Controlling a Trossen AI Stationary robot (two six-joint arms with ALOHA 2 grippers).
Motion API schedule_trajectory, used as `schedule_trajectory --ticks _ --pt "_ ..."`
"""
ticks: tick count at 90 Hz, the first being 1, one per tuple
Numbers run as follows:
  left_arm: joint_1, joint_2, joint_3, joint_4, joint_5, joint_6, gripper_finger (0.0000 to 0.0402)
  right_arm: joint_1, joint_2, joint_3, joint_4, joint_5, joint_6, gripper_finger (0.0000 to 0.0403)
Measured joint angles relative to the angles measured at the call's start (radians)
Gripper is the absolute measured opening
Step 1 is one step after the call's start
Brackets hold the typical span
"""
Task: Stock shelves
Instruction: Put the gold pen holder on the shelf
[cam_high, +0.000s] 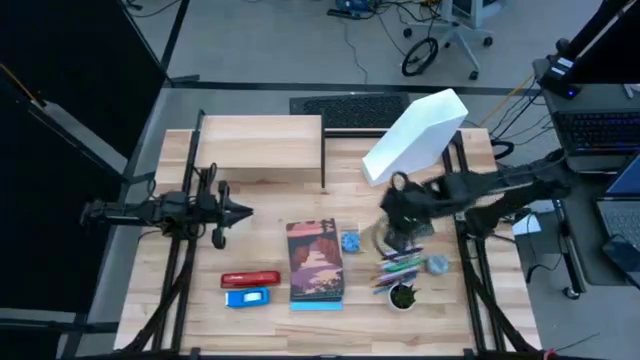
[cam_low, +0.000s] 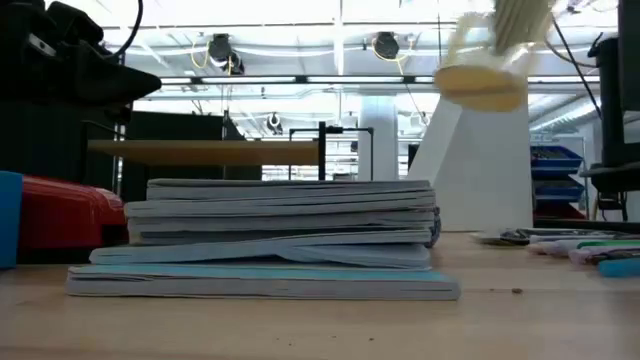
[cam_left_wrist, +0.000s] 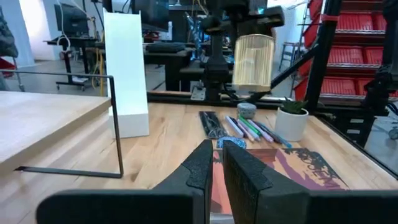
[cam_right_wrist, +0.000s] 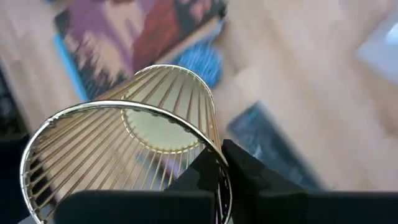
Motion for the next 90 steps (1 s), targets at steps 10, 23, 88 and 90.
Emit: schedule_trajectory --ticks 10,23,88,90 --pt "0.0 0.0 0.0 0.0 0.0 0.0 0.0022 -0.091 0.091 0.099 0.015 0.0 -0.107 0.0" --pt "0.0 0.0 0.0 0.0 0.0 0.0 0.0022 -0.178 0.209 0.235 0.026 0.0 -0.228 0.0" --pt "0.0 0.0 0.0 0.022 -0.131 0.077 0.0022 -0.478 0.786 0.998 0.048 0.071 -0.388 0.0" --pt "0.0 0.0 0.0 0.022 -0.131 0.076 0.0022 -0.485 0.787 0.997 0.051 0.063 -0.377 0.0"
